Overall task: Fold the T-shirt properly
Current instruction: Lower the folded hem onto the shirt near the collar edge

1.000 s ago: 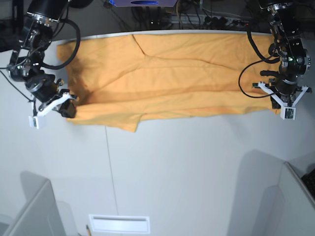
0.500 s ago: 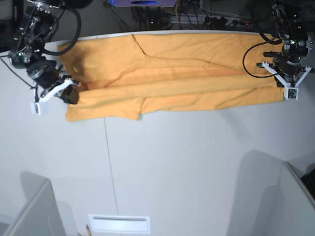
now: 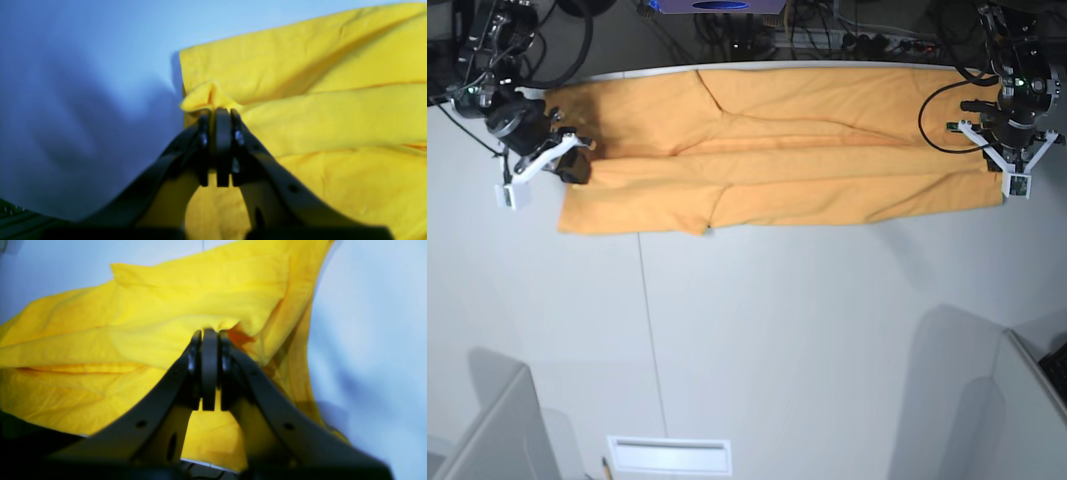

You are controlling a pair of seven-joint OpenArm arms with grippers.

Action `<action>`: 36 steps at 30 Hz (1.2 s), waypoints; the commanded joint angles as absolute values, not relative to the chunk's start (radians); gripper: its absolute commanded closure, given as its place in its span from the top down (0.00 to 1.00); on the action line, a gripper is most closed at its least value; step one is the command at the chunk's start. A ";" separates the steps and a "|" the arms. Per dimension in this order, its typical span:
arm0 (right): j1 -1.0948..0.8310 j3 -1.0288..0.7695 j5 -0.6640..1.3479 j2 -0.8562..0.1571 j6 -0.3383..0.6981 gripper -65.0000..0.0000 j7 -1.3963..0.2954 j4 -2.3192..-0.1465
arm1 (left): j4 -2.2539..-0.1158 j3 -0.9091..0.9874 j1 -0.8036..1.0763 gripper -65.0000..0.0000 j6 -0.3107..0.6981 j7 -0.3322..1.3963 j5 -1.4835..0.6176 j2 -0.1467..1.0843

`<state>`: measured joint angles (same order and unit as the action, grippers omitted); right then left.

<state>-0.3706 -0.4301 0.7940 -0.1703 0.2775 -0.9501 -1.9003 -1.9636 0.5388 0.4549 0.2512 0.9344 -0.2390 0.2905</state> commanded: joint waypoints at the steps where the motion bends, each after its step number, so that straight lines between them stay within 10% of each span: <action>1: -0.378 -0.433 0.806 -0.180 0.285 0.00 -0.938 -1.919 | -1.980 0.544 0.464 0.00 0.245 0.923 -0.232 0.306; 13: -0.384 -0.435 0.803 -0.179 0.285 0.04 -0.990 -1.917 | -1.980 0.544 0.483 0.00 0.245 0.923 -0.240 0.306; 17: -0.403 -0.455 0.803 -0.179 0.285 0.28 -0.986 -1.920 | -1.980 0.544 0.489 0.29 0.245 0.923 -0.240 0.306; 25: -0.423 -0.545 0.806 -0.145 0.288 0.30 -0.995 -2.000 | -1.994 0.553 0.487 0.72 0.245 0.923 -0.269 0.302; 29: -0.381 -0.453 0.800 -0.151 0.289 0.27 -0.990 -1.998 | -1.988 0.588 0.478 0.59 0.245 0.923 -0.443 0.288; 33: -0.317 -0.384 0.800 -0.151 0.285 0.00 -0.997 -1.946 | -1.985 0.607 0.453 0.07 0.237 0.923 -0.536 0.271; 36: -0.300 -0.380 0.800 -0.151 0.285 0.00 -0.997 -1.871 | -1.942 0.613 0.423 0.00 0.237 0.917 -0.472 0.239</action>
